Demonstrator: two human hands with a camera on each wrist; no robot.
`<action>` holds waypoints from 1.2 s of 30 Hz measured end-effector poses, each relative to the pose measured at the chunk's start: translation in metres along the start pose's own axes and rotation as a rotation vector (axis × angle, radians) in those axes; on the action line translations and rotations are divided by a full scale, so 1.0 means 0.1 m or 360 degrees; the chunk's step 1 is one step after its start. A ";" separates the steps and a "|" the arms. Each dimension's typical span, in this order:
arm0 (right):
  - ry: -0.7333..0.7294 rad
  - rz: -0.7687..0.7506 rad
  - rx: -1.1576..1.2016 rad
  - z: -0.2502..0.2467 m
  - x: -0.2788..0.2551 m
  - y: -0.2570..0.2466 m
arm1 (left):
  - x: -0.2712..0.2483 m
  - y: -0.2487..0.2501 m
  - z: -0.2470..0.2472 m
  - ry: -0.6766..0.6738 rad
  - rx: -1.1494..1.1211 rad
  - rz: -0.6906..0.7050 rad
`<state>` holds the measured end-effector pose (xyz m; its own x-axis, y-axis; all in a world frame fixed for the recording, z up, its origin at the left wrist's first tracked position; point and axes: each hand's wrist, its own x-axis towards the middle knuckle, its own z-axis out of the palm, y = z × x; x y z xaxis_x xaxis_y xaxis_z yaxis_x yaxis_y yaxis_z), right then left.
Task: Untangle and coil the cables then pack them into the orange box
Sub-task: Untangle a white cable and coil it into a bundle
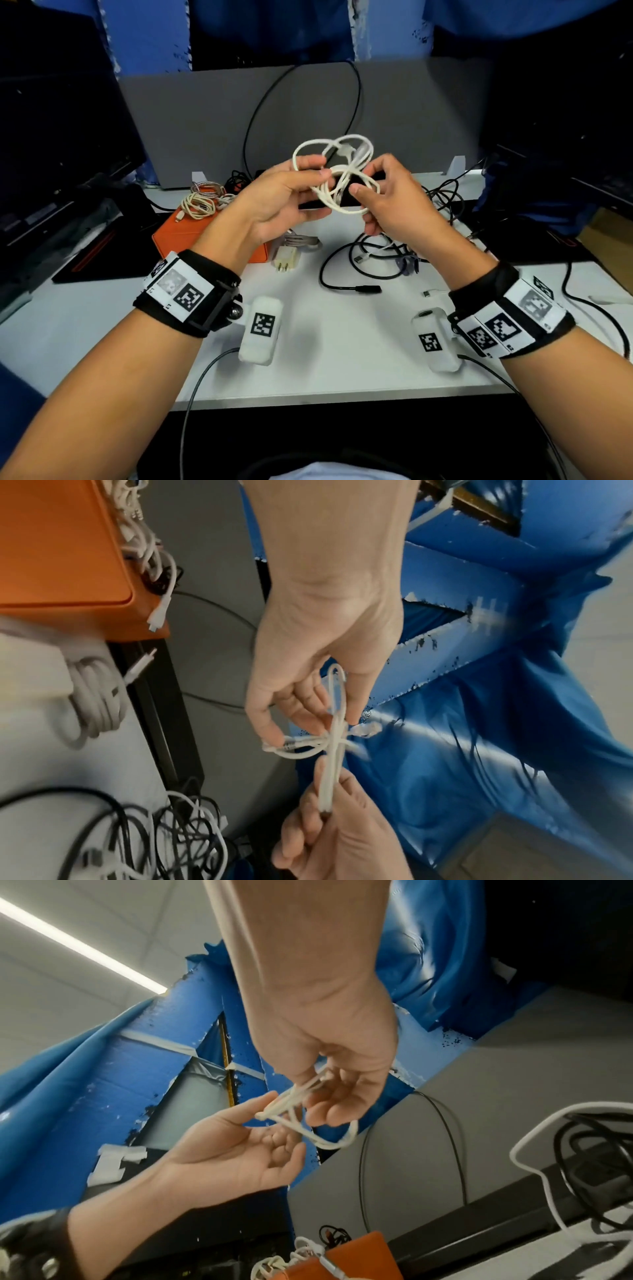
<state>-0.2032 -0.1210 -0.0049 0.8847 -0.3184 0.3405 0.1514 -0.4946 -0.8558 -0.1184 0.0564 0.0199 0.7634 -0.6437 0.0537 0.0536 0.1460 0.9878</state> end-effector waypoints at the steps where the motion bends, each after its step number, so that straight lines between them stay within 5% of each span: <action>1: 0.0008 0.0020 -0.0103 0.00 0.01 0.00 | -0.02 0.02 0.00 -0.0049 -0.0073 0.0038; 4: -0.0111 0.0022 -0.0277 -0.03 -0.02 0.03 | -0.05 0.07 0.01 0.0019 0.0188 0.0121; 8: -0.0085 -0.0002 -0.0167 -0.13 -0.01 0.06 | -0.01 0.12 -0.01 0.0444 0.0535 0.0203; 11: -0.0055 0.0030 -0.0086 -0.19 0.04 0.05 | 0.00 0.15 -0.01 0.0465 0.0651 0.0275; 17: 0.0514 -0.0018 -0.0225 -0.54 0.18 0.03 | -0.04 0.23 0.06 0.0524 0.0741 0.0534; 23: 0.0585 -0.0008 0.0259 -0.75 0.20 -0.07 | -0.01 0.18 0.19 0.0177 0.1186 0.0589; 27: 0.0522 -0.0095 0.0482 -0.78 0.10 -0.24 | 0.10 0.03 0.30 -0.0338 0.1667 0.0168; 30: 0.0505 -0.0103 0.0811 -0.86 0.02 -0.36 | 0.21 -0.13 0.32 -0.0376 0.1838 -0.0018; 33: 0.0596 -0.0120 0.1008 -0.94 0.01 -0.40 | 0.24 -0.14 0.23 -0.0336 0.1521 -0.0053; 36: 0.0703 -0.0113 0.0754 -1.08 0.08 -0.29 | 0.19 -0.09 0.18 -0.0266 0.1039 -0.0045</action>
<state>-0.2484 -0.1960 0.0648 0.6160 -0.6506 0.4441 0.4700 -0.1488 -0.8700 -0.1162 0.0290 0.0148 0.6548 -0.7558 -0.0034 -0.3679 -0.3226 0.8721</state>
